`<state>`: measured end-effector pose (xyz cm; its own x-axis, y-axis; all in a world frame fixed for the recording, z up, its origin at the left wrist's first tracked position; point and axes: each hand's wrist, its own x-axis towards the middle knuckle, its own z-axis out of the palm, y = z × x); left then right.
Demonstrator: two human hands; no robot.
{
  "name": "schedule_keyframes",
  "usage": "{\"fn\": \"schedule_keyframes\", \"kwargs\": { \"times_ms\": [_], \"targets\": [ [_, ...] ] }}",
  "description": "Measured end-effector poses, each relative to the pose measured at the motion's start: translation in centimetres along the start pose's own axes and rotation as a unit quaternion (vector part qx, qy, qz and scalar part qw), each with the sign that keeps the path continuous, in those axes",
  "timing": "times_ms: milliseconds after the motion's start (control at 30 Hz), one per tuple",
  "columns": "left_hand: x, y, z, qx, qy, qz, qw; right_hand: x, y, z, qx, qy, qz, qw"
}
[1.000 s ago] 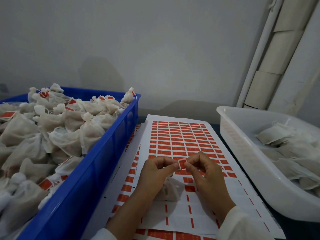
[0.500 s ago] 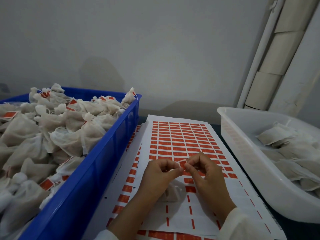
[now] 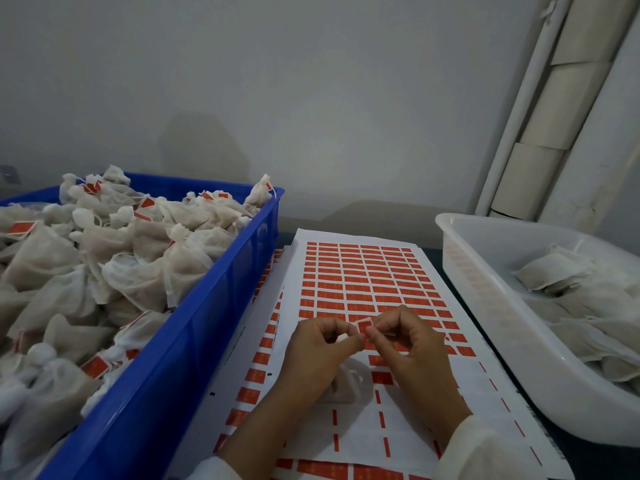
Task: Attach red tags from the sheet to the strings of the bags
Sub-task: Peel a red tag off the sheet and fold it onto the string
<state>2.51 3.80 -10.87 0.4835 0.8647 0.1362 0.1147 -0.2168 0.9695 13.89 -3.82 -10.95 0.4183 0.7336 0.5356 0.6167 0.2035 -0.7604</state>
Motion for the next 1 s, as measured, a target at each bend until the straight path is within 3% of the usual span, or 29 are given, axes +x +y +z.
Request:
{"fn": "schedule_keyframes", "kwargs": {
  "times_ms": [333,467,833,1000],
  "targets": [
    [0.04,0.16,-0.02,-0.015,-0.003,0.006,1.0,-0.24,-0.09,0.45,0.029,0.014,0.022,0.999],
    [0.12,-0.02,-0.04,-0.007,-0.005,0.005,1.0,0.06,-0.19,0.49,0.092,0.05,0.061,0.993],
    [0.09,-0.19,-0.04,0.014,-0.021,0.01,1.0,-0.05,-0.04,0.38,0.09,-0.033,0.09,0.991],
    [-0.04,-0.18,0.0,0.028,-0.029,0.02,0.999,-0.14,-0.03,0.38,0.078,-0.032,0.094,0.992]
  ]
}}
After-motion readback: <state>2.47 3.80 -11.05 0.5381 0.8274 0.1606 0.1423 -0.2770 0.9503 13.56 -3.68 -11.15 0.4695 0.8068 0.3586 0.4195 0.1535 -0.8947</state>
